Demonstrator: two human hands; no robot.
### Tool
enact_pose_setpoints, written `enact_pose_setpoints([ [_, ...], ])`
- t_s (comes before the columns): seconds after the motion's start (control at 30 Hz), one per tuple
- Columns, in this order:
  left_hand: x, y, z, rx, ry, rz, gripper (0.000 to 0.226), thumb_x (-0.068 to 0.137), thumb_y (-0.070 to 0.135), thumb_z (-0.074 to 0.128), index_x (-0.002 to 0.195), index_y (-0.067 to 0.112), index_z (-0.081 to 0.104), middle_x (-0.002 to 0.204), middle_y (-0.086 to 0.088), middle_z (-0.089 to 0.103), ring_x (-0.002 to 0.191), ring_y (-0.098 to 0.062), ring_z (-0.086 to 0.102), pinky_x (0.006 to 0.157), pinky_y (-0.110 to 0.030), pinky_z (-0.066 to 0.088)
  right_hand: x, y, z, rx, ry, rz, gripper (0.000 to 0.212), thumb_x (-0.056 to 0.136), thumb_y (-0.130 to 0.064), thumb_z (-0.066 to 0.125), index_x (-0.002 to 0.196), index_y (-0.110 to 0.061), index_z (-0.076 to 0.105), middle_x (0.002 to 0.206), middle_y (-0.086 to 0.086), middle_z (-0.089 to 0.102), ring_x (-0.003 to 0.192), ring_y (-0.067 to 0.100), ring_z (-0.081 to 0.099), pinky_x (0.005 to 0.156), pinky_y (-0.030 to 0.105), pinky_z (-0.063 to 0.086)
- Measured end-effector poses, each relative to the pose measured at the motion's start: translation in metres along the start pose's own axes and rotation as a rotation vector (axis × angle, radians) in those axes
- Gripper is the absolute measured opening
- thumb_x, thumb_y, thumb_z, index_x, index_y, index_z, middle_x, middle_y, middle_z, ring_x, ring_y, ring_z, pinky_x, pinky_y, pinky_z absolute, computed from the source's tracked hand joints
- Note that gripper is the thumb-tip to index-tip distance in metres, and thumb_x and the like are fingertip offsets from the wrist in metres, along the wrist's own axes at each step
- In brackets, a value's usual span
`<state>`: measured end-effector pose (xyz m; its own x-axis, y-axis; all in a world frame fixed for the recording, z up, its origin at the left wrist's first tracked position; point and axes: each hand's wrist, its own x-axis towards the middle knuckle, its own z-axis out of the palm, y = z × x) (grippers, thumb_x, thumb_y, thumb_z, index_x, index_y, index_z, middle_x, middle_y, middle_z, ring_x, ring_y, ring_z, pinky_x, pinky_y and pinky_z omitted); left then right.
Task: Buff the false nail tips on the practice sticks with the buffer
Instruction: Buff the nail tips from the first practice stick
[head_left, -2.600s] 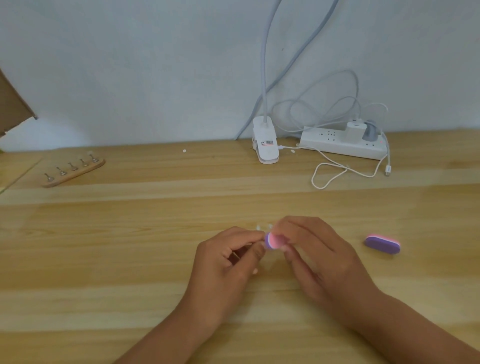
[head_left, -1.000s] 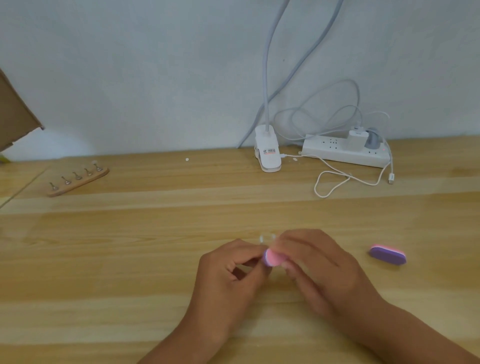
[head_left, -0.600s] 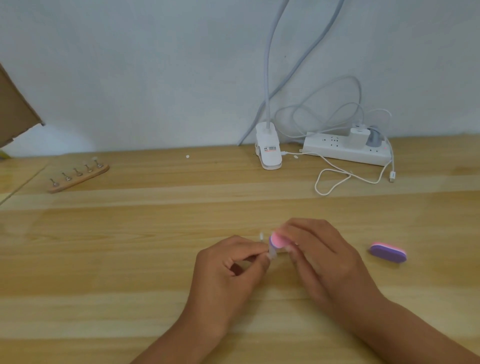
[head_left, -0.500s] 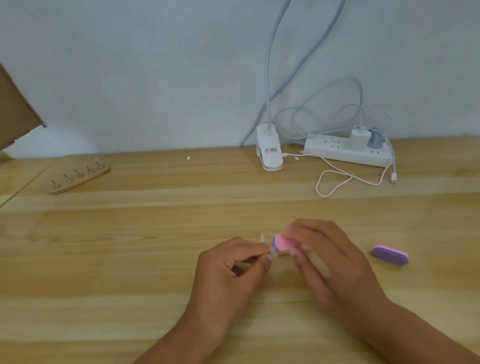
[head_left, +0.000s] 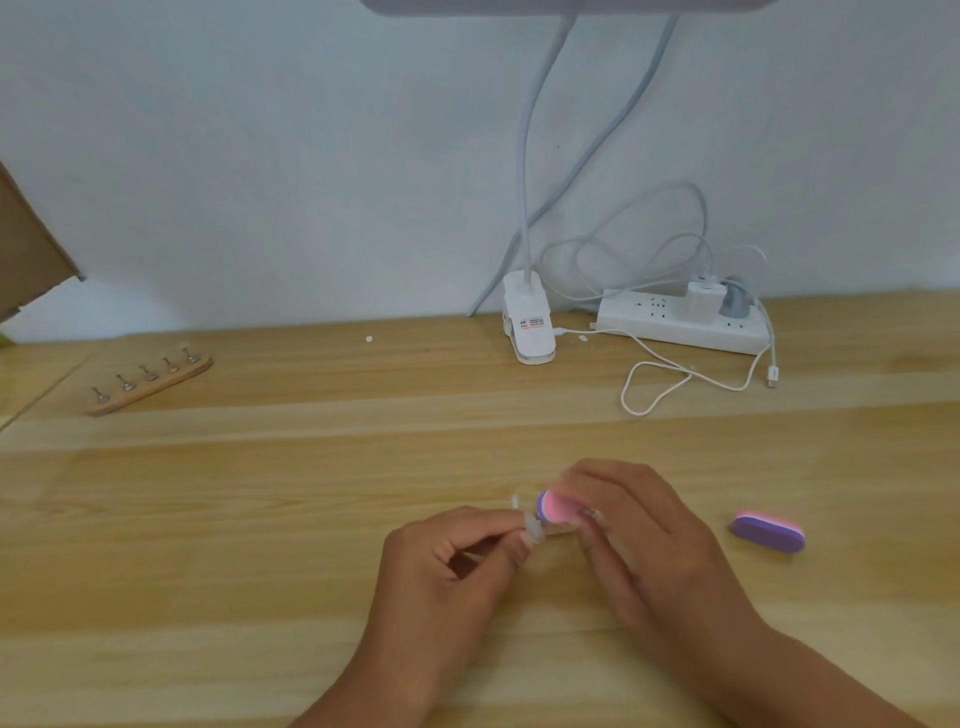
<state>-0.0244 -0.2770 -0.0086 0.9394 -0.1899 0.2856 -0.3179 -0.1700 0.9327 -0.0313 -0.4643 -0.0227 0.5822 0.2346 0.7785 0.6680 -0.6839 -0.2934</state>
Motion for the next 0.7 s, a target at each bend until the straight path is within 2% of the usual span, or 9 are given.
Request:
enact_pose_setpoints([
  [0.13, 0.0000, 0.0034, 0.0004, -0.019, -0.028, -0.003, 0.015, 0.074, 0.041, 0.073, 0.087, 0.037, 0.078, 0.077, 0.008, 0.075, 0.063, 0.001, 0.061, 0.058, -0.019, 0.047, -0.0001, -0.0077, 0.0000, 0.066, -0.072, -0.132, 0.029, 0.090, 0.007, 0.059, 0.116, -0.005, 0.063, 0.121, 0.005, 0.057, 0.112, 0.019, 0.058, 0.100, 0.024, 0.045],
  [0.23, -0.0007, 0.0021, 0.0003, -0.049, -0.025, -0.044, 0.011, 0.079, 0.030, 0.075, 0.088, 0.034, 0.079, 0.079, 0.005, 0.076, 0.073, -0.014, 0.071, 0.062, -0.019, 0.050, 0.0004, -0.0045, 0.0001, -0.020, -0.064, -0.055, 0.029, 0.087, 0.011, 0.060, 0.112, -0.002, 0.066, 0.116, 0.008, 0.061, 0.106, 0.021, 0.059, 0.095, 0.027, 0.048],
  [0.33, -0.0009, 0.0026, 0.0018, -0.095, -0.016, -0.067, 0.015, 0.074, 0.031, 0.070, 0.085, 0.032, 0.080, 0.077, 0.000, 0.076, 0.076, -0.023, 0.072, 0.060, -0.019, 0.050, 0.0000, -0.0044, -0.0018, 0.009, -0.012, 0.014, 0.025, 0.094, -0.001, 0.055, 0.117, -0.008, 0.061, 0.116, 0.008, 0.063, 0.106, 0.021, 0.060, 0.093, 0.028, 0.049],
  [0.43, -0.0006, 0.0059, 0.0020, -0.088, -0.034, -0.037, 0.020, 0.070, 0.035, 0.069, 0.087, 0.035, 0.080, 0.082, 0.006, 0.077, 0.073, -0.005, 0.069, 0.060, -0.017, 0.050, -0.0021, -0.0084, -0.0007, 0.092, -0.074, -0.130, 0.033, 0.090, 0.007, 0.058, 0.120, -0.008, 0.059, 0.121, 0.006, 0.058, 0.112, 0.021, 0.059, 0.098, 0.027, 0.048],
  [0.47, -0.0010, 0.0059, 0.0017, -0.082, -0.035, -0.028, 0.021, 0.070, 0.036, 0.069, 0.088, 0.035, 0.079, 0.082, 0.007, 0.077, 0.073, -0.005, 0.070, 0.059, -0.018, 0.050, -0.0021, -0.0077, -0.0003, 0.071, -0.086, -0.141, 0.036, 0.088, 0.011, 0.060, 0.119, -0.007, 0.060, 0.122, 0.005, 0.057, 0.112, 0.021, 0.058, 0.098, 0.027, 0.048],
  [0.57, -0.0014, 0.0042, 0.0013, -0.085, -0.003, -0.049, 0.016, 0.071, 0.037, 0.070, 0.085, 0.037, 0.079, 0.078, -0.001, 0.076, 0.075, -0.036, 0.069, 0.056, -0.039, 0.052, -0.0005, -0.0016, -0.0011, -0.016, -0.043, 0.007, 0.032, 0.085, 0.012, 0.064, 0.113, -0.003, 0.068, 0.118, 0.006, 0.062, 0.108, 0.021, 0.060, 0.093, 0.029, 0.050],
  [0.6, -0.0012, 0.0044, 0.0015, -0.089, 0.011, -0.059, 0.015, 0.071, 0.038, 0.070, 0.084, 0.038, 0.079, 0.076, -0.004, 0.076, 0.076, -0.041, 0.067, 0.056, -0.042, 0.052, -0.0004, -0.0007, -0.0017, -0.015, -0.027, 0.033, 0.027, 0.089, 0.008, 0.062, 0.112, -0.003, 0.068, 0.117, 0.006, 0.063, 0.108, 0.020, 0.060, 0.093, 0.030, 0.050],
  [0.63, -0.0007, 0.0049, 0.0016, -0.088, 0.013, -0.061, 0.014, 0.071, 0.038, 0.071, 0.083, 0.039, 0.079, 0.075, -0.004, 0.076, 0.074, -0.040, 0.068, 0.056, -0.041, 0.052, -0.0005, -0.0014, -0.0021, 0.013, -0.029, 0.021, 0.024, 0.092, 0.004, 0.060, 0.113, -0.003, 0.068, 0.118, 0.007, 0.063, 0.109, 0.020, 0.060, 0.094, 0.029, 0.050],
  [0.7, -0.0002, 0.0058, 0.0011, -0.065, -0.023, -0.044, 0.011, 0.076, 0.033, 0.078, 0.084, 0.040, 0.078, 0.076, -0.001, 0.076, 0.067, -0.024, 0.068, 0.055, -0.034, 0.051, -0.0022, -0.0050, -0.0015, 0.081, -0.089, -0.080, 0.024, 0.094, 0.002, 0.057, 0.115, -0.001, 0.067, 0.120, 0.008, 0.061, 0.112, 0.021, 0.059, 0.098, 0.027, 0.048],
])
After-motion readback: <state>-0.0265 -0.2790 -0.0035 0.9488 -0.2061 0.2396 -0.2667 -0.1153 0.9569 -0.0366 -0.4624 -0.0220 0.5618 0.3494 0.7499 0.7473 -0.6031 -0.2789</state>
